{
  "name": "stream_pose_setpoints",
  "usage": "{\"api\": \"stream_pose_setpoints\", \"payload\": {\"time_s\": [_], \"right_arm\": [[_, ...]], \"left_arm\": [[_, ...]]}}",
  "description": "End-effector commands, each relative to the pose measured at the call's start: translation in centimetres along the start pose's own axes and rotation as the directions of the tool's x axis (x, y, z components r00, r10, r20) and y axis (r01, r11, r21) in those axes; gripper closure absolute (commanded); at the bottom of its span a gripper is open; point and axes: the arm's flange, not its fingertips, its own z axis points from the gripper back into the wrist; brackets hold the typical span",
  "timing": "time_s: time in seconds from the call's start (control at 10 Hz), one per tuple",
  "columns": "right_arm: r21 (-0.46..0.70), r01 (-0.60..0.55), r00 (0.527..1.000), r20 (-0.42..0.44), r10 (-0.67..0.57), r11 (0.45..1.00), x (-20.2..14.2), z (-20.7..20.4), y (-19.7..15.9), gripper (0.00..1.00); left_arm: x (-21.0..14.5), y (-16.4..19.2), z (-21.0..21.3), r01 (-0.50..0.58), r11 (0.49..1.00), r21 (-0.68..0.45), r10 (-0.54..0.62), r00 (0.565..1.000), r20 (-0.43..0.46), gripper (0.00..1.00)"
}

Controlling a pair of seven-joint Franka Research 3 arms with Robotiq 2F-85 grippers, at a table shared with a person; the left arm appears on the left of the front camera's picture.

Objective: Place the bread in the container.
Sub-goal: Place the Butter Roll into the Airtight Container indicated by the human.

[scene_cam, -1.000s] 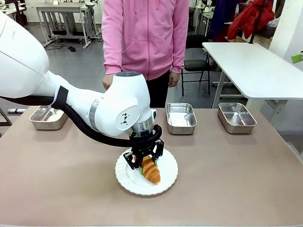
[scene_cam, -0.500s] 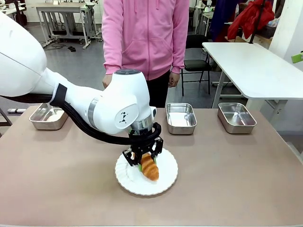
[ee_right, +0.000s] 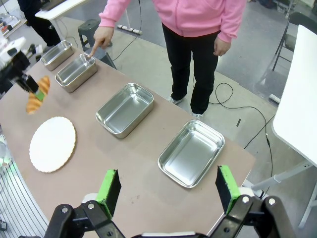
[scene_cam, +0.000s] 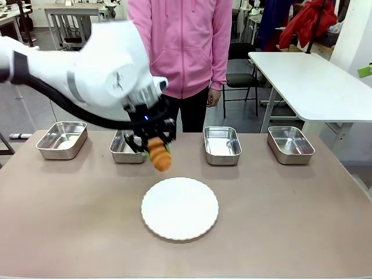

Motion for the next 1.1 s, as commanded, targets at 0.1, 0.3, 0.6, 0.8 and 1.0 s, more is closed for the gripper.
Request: {"api": "stream_pose_setpoints", "payload": {"time_s": [0.1,0.3,0.6,0.8,1.0], "right_arm": [[0.011,-0.020,0.999,0.026,0.019,1.000,-0.1,-0.1,-0.1,0.00],[0.011,-0.020,0.999,0.026,0.019,1.000,-0.1,-0.1,-0.1,0.00],[0.011,-0.020,0.999,0.026,0.019,1.000,-0.1,-0.1,-0.1,0.00],[0.011,-0.020,0.999,0.026,0.019,1.000,-0.1,-0.1,-0.1,0.00],[0.011,-0.020,0.999,0.026,0.019,1.000,-0.1,-0.1,-0.1,0.00]], "left_arm": [[6.8,5.2,2.8,0.179,0.984,-0.004,-0.178,0.978,-0.108,0.45],[11.0,8.1,2.4,0.253,0.965,-0.069,-0.260,0.957,-0.125,0.45],[12.5,8.1,0.8,0.301,0.952,-0.057,-0.306,0.945,-0.116,0.45],[12.8,10.1,1.1,0.270,0.962,-0.049,-0.274,0.956,-0.108,0.45],[13.1,8.7,-0.9,0.282,0.959,0.011,-0.282,0.959,-0.033,0.45]]}}
